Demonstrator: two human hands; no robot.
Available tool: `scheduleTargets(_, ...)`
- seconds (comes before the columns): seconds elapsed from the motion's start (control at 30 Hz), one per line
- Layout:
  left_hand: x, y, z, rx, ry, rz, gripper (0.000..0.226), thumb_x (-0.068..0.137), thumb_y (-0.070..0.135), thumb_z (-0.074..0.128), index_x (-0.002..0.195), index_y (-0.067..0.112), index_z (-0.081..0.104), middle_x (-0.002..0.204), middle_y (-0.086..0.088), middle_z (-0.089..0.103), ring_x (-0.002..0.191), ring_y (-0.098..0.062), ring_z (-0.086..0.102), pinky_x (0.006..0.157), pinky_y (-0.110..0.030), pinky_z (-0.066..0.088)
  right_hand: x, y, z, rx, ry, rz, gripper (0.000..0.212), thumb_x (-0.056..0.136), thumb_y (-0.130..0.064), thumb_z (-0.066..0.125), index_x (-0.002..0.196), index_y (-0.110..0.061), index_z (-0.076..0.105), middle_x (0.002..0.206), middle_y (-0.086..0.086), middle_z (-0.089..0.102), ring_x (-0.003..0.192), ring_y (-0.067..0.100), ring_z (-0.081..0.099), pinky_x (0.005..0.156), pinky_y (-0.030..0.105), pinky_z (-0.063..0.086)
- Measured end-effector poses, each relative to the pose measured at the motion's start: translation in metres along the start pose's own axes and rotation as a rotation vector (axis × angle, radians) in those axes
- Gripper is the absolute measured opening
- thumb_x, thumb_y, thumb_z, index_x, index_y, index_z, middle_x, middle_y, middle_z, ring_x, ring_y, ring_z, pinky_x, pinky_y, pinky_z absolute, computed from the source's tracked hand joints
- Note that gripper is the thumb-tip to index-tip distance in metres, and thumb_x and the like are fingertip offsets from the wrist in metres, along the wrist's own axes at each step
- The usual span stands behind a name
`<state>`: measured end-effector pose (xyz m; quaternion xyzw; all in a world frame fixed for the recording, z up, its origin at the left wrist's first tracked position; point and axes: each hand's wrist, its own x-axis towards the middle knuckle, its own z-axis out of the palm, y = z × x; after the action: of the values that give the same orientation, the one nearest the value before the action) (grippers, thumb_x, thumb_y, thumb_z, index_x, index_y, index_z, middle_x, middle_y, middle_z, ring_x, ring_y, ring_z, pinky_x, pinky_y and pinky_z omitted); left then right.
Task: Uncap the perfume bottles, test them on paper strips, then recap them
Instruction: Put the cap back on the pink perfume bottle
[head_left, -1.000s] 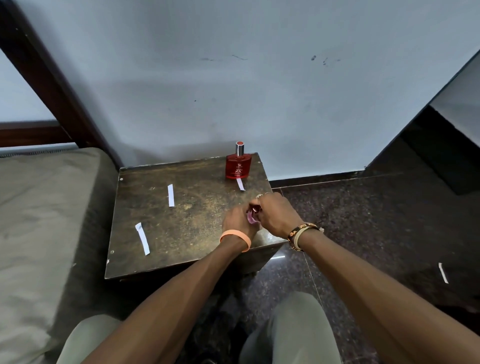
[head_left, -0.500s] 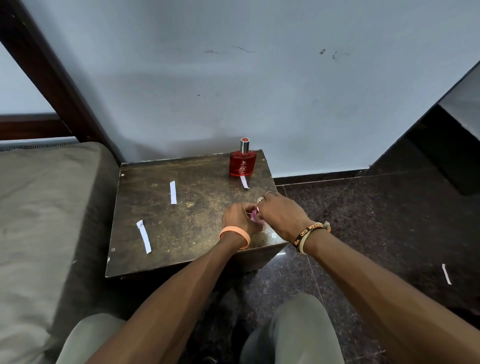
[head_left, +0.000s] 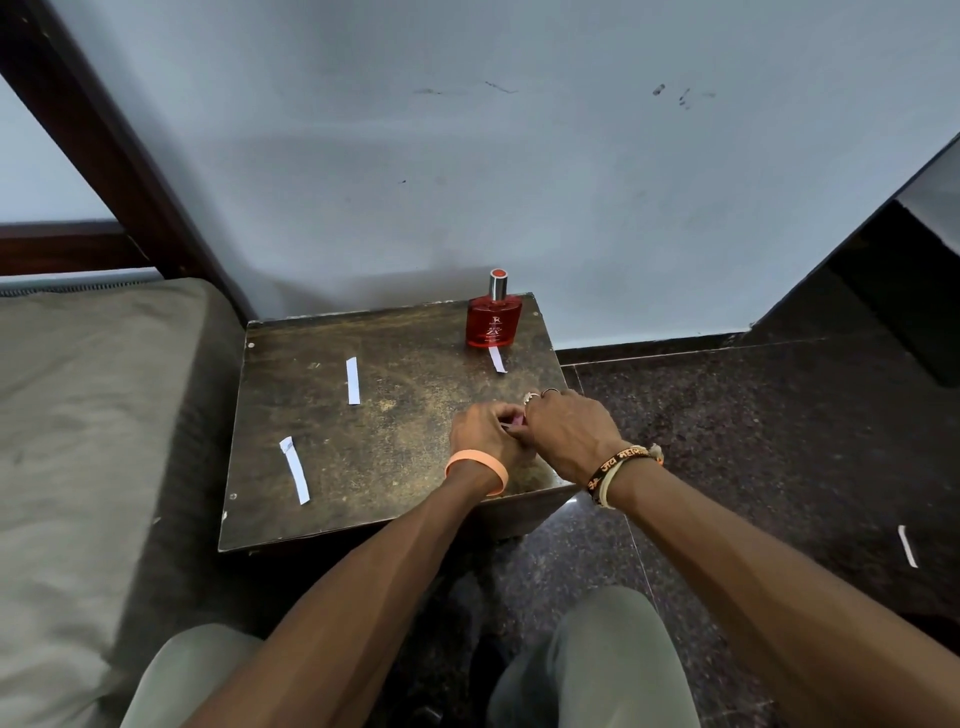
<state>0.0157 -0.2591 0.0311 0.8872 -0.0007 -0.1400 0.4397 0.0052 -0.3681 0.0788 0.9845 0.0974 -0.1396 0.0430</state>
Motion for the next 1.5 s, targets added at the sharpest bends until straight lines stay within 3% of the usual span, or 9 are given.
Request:
scheduleTargets(0.13,0.0005,-0.0016,-0.0002,-0.01,0.014,0.004,0.025,0.066,0.016,0.081,0.09,0.022,0.077,0.085,0.001,0.076,0.078,-0.015,0.07,0.077,-0.028,0.056,-0.0007,0.0012,0.0028,-0.004,-0.006,-0.011,0.031,0.103,-0.035,0.045,0.12,-0.01,0.054,0.117,0.01,0.063,0.112,0.029,0.059,0.084,0.04,0.054)
scheduleTargets(0.27,-0.0006,-0.0005,0.0003,-0.027,0.012,-0.02,0.025,0.066,0.013,0.078,0.089,0.023,0.077,0.082,0.0,0.076,0.078,-0.017,0.07,0.074,-0.029,0.057,-0.0006,0.0,0.0029,0.032,0.014,0.086,0.05,0.101,-0.054,0.034,0.118,-0.012,0.055,0.114,0.01,0.065,0.105,0.03,0.063,0.076,0.04,0.053)
scheduleTargets(0.43,0.0013,-0.0011,0.0002,-0.006,-0.001,-0.027,0.03,0.067,0.013,0.08,0.095,0.023,0.077,0.088,-0.001,0.076,0.081,-0.017,0.071,0.075,-0.027,0.056,-0.0035,-0.0019,0.0018,0.011,-0.006,-0.014,0.037,0.102,-0.037,0.044,0.127,-0.011,0.054,0.12,0.01,0.06,0.115,0.029,0.058,0.086,0.04,0.054)
scheduleTargets(0.63,0.0017,-0.001,0.0011,0.011,0.01,-0.015,0.026,0.071,0.012,0.075,0.095,0.022,0.077,0.085,-0.003,0.076,0.078,-0.019,0.07,0.072,-0.029,0.057,-0.002,-0.0038,-0.0001,0.047,0.011,0.075,0.05,0.101,-0.052,0.035,0.121,-0.01,0.054,0.117,0.01,0.062,0.111,0.029,0.06,0.081,0.041,0.054)
scheduleTargets(0.77,0.0026,-0.0038,0.0036,-0.03,0.025,-0.01,0.021,0.072,0.012,0.077,0.092,0.02,0.077,0.085,-0.002,0.076,0.077,-0.016,0.071,0.075,-0.028,0.058,-0.0067,-0.0004,0.0031,0.031,0.008,0.019,0.032,0.102,-0.038,0.046,0.117,-0.011,0.053,0.114,0.008,0.063,0.108,0.028,0.061,0.081,0.04,0.054)
scheduleTargets(0.9,0.0033,-0.0039,0.0047,-0.045,0.026,-0.021,0.021,0.074,0.01,0.073,0.092,0.02,0.077,0.083,-0.004,0.076,0.076,-0.018,0.07,0.074,-0.03,0.058,-0.0069,-0.0024,0.0036,0.038,0.036,0.053,0.039,0.103,-0.045,0.038,0.116,-0.011,0.053,0.111,0.009,0.064,0.104,0.028,0.062,0.078,0.04,0.055)
scheduleTargets(1.07,0.0065,-0.0078,0.0044,-0.004,-0.011,-0.006,0.027,0.069,0.012,0.078,0.094,0.022,0.077,0.084,-0.002,0.076,0.077,-0.016,0.071,0.076,-0.031,0.058,-0.0057,-0.0043,0.0024,-0.003,0.03,-0.017,0.032,0.101,-0.029,0.049,0.128,-0.011,0.051,0.119,0.009,0.06,0.112,0.029,0.059,0.084,0.039,0.054)
scheduleTargets(1.33,0.0058,-0.0079,0.0063,-0.023,0.023,-0.009,0.022,0.075,0.014,0.074,0.094,0.024,0.077,0.083,-0.001,0.076,0.074,-0.015,0.071,0.074,-0.03,0.058,-0.0045,-0.0008,0.0034,0.102,0.018,0.023,0.029,0.102,-0.035,0.049,0.118,-0.011,0.053,0.115,0.008,0.062,0.108,0.027,0.06,0.082,0.039,0.052)
scheduleTargets(1.5,0.004,-0.0072,0.0065,-0.061,0.022,-0.004,0.022,0.073,0.012,0.075,0.092,0.024,0.078,0.082,0.0,0.076,0.076,-0.015,0.071,0.073,-0.03,0.059,-0.0047,-0.0008,0.0067,0.122,0.014,0.094,0.046,0.1,-0.053,0.036,0.111,-0.013,0.055,0.108,0.009,0.065,0.101,0.028,0.063,0.079,0.041,0.056)
